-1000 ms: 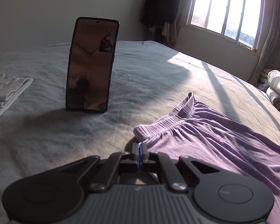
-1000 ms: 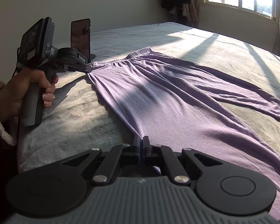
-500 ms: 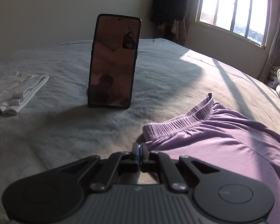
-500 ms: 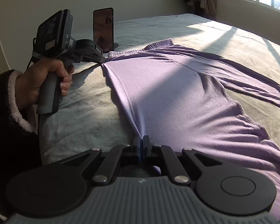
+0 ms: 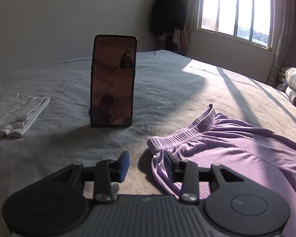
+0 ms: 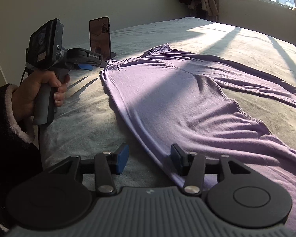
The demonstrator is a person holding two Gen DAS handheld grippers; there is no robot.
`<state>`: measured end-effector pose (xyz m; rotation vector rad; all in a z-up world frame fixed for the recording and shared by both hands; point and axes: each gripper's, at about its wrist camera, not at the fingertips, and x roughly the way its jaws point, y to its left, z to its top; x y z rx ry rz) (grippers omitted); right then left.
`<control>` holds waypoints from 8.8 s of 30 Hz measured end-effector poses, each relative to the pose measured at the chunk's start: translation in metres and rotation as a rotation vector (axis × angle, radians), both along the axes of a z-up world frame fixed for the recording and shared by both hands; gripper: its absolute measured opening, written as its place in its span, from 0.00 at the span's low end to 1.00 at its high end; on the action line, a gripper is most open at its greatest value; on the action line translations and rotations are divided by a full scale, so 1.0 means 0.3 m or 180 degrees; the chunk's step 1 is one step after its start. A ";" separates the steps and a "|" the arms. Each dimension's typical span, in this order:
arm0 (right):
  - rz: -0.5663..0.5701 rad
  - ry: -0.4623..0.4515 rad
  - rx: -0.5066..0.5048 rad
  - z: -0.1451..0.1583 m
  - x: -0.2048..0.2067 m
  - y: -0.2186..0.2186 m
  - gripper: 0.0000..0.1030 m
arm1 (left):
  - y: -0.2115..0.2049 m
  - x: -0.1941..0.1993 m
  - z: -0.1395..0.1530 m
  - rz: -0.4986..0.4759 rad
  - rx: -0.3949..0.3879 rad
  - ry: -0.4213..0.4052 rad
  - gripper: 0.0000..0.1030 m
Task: Fold clothes
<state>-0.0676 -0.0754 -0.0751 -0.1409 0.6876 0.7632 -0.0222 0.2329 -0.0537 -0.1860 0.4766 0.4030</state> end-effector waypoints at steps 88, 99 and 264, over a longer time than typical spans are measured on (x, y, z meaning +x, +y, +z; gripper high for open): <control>-0.3375 -0.0450 -0.0481 -0.035 -0.218 -0.981 0.02 | -1.003 -0.342 -0.121 -0.4920 0.0537 0.0178 0.02; -0.3489 -0.0631 -0.0763 -0.014 -0.227 -0.933 0.47 | -0.986 -0.357 -0.098 -0.4838 0.0600 0.0120 0.38; -0.1537 -0.0660 -0.1307 -0.035 1.170 0.081 0.12 | 0.048 0.794 -0.054 -0.0292 -0.0140 0.0197 0.23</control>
